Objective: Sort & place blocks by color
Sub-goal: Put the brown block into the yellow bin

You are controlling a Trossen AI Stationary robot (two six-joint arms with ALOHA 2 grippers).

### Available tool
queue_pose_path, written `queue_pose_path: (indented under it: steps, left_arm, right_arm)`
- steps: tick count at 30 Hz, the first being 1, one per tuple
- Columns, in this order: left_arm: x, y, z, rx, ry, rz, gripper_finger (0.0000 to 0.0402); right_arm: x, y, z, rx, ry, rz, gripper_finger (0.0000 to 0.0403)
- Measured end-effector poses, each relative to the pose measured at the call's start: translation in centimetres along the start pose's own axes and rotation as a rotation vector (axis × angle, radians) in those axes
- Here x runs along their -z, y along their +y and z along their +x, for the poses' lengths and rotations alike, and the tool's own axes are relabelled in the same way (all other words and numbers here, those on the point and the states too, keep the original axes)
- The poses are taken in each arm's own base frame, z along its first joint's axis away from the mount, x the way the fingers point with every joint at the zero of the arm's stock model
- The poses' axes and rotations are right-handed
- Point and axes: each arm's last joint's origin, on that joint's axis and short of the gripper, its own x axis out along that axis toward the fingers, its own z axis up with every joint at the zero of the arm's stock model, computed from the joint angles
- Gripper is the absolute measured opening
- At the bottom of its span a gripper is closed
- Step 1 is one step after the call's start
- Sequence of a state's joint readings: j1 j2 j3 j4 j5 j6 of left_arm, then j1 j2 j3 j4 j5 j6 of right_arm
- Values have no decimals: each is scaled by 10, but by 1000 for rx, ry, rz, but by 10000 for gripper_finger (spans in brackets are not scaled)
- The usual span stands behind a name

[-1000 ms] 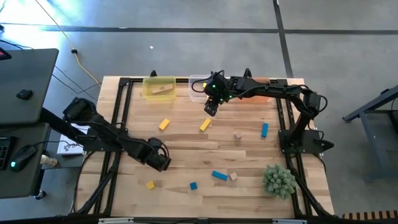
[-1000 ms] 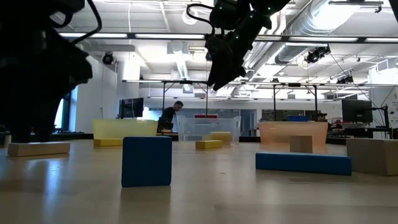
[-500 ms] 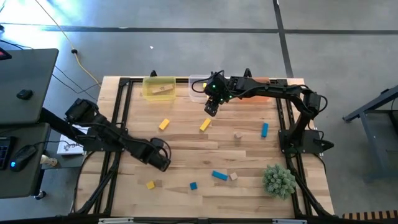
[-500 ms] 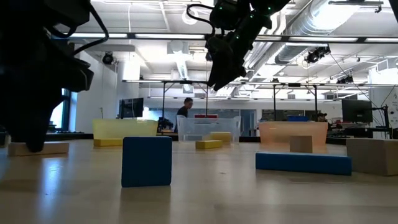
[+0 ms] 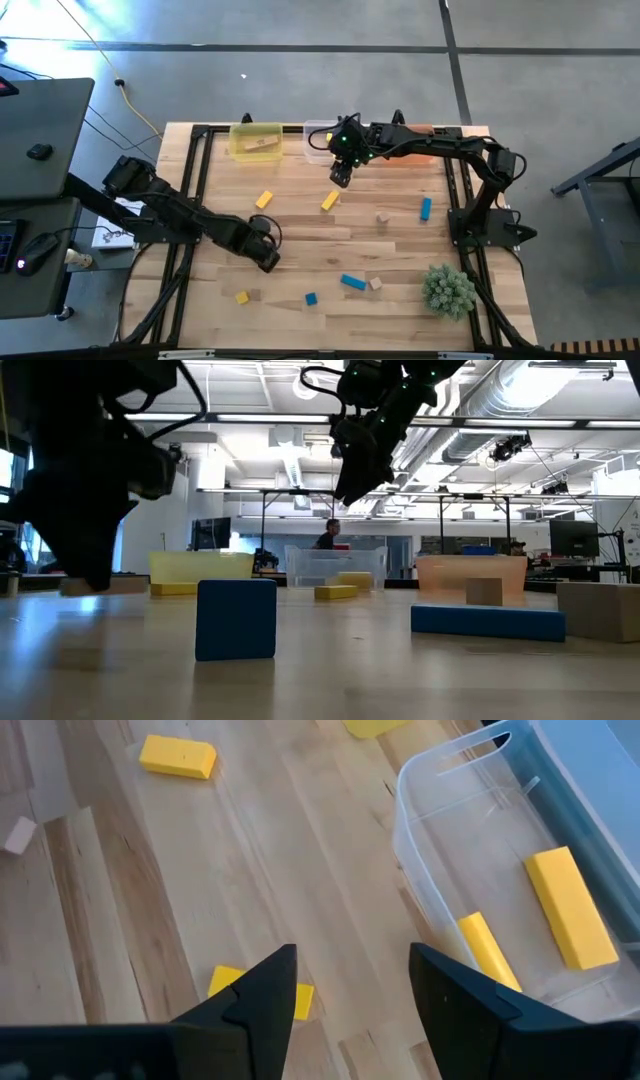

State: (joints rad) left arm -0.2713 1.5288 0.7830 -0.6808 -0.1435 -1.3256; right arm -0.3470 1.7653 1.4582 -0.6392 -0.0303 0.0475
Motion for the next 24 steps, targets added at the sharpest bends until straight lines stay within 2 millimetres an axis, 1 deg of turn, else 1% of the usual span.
queue_pose_path:
  steps: [6,10,17,21,24]
  left_arm:
    - [-19,4,-18,53,-86,-29,94]
    - [-39,14,-30,80,-155,-66,94]
    - [-76,41,-52,79,-311,-109,94]
    - [-99,61,-59,41,-390,-128,94]
    - [-117,76,-61,13,-429,-138,94]
  right_arm:
    - [0,-2,0,3,-4,-45,183]
    - [-1,-6,0,10,-10,-58,183]
    - [-2,-18,-1,27,-19,-62,183]
    - [-4,-27,-1,39,-32,-76,183]
    - [-5,-33,-2,48,-45,-93,183]
